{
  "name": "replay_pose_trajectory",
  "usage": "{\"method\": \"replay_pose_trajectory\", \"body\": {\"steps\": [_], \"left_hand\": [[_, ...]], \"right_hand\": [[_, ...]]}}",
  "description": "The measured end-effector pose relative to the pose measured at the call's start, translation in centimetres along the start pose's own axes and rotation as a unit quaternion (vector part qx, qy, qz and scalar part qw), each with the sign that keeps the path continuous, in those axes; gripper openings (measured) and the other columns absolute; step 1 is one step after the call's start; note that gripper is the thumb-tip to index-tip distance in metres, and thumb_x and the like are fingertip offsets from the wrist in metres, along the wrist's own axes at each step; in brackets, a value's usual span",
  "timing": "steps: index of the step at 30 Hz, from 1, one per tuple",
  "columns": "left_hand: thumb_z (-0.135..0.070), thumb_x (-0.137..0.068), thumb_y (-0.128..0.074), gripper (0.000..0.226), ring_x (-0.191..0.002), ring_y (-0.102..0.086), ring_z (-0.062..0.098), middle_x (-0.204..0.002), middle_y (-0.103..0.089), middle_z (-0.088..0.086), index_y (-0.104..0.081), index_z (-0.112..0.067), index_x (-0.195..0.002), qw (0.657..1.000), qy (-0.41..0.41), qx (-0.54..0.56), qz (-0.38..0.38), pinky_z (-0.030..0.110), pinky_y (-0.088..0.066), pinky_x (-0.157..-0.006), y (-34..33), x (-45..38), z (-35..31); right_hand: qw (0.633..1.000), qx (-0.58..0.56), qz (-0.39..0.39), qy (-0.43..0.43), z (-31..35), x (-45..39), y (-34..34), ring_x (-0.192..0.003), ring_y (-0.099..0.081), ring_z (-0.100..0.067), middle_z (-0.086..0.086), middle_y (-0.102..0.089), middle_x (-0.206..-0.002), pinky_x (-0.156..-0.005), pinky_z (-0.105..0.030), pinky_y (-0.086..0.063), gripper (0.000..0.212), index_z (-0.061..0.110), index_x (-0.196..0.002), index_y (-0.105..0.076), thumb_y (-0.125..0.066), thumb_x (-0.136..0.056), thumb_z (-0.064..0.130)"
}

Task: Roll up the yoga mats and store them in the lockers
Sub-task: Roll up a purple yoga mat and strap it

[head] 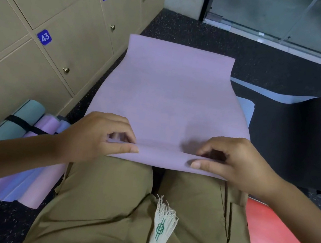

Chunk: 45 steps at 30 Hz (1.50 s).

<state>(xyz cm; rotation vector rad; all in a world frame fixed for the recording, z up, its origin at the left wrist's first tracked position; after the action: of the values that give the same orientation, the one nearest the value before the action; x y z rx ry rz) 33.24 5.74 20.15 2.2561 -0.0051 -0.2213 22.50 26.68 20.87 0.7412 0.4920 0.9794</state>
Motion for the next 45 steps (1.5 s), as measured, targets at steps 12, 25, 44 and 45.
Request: {"method": "replay_pose_trajectory", "body": {"steps": [12, 25, 44, 45], "left_hand": [[-0.051, -0.089, -0.068, 0.03, -0.093, -0.055, 0.007, -0.082, -0.065, -0.017, -0.074, -0.022, -0.085, 0.996, -0.052, -0.061, -0.032, 0.03, -0.044, -0.083, 1.4, -2.7, 0.3], [-0.071, -0.093, -0.048, 0.047, -0.083, -0.053, 0.003, -0.085, -0.061, -0.018, -0.068, -0.029, -0.088, 0.988, -0.068, -0.121, 0.072, 0.031, -0.046, -0.072, 0.0, -4.4, 0.0], [-0.039, -0.087, -0.062, 0.006, -0.089, -0.059, 0.016, -0.096, -0.065, -0.012, -0.066, -0.04, -0.091, 0.993, 0.095, 0.065, 0.025, 0.022, -0.044, -0.079, -0.9, -5.1, 2.6], [-0.038, -0.089, -0.062, 0.007, -0.087, -0.06, 0.018, -0.095, -0.065, -0.011, -0.068, -0.039, -0.09, 0.993, 0.093, 0.07, 0.028, 0.021, -0.045, -0.078, -0.9, -5.3, 2.8]], "right_hand": [[0.998, -0.066, 0.014, -0.017, -2.2, -2.8, 0.6, -0.075, -0.061, -0.019, 0.006, -0.063, -0.085, -0.065, -0.023, -0.048, 0.041, 0.027, -0.084, -0.074, -0.074, -0.075, 0.068], [0.996, -0.056, 0.029, -0.068, -3.7, -4.2, 1.2, -0.076, -0.058, -0.013, 0.01, -0.065, -0.082, -0.065, -0.019, -0.046, 0.039, 0.031, -0.084, -0.073, -0.076, -0.068, 0.066], [0.939, 0.265, -0.175, 0.13, 0.3, -1.3, 0.9, -0.07, -0.057, -0.026, -0.002, -0.062, -0.083, -0.062, -0.037, -0.048, 0.049, 0.009, -0.089, -0.07, -0.065, -0.095, 0.056], [0.945, 0.254, -0.166, 0.121, 0.1, -1.6, 1.1, -0.07, -0.057, -0.024, -0.001, -0.061, -0.083, -0.062, -0.035, -0.046, 0.048, 0.01, -0.089, -0.069, -0.063, -0.096, 0.057]]}}
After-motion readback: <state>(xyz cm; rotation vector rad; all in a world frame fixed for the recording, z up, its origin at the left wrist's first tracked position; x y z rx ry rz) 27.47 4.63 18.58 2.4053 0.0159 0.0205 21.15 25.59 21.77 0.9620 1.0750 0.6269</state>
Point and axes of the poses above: each hand's wrist, its own x-axis away from the middle knuckle, its own y-axis out of the back of the hand, z = x × y, the point moved 10 cm from there along -x, towards the middle knuckle
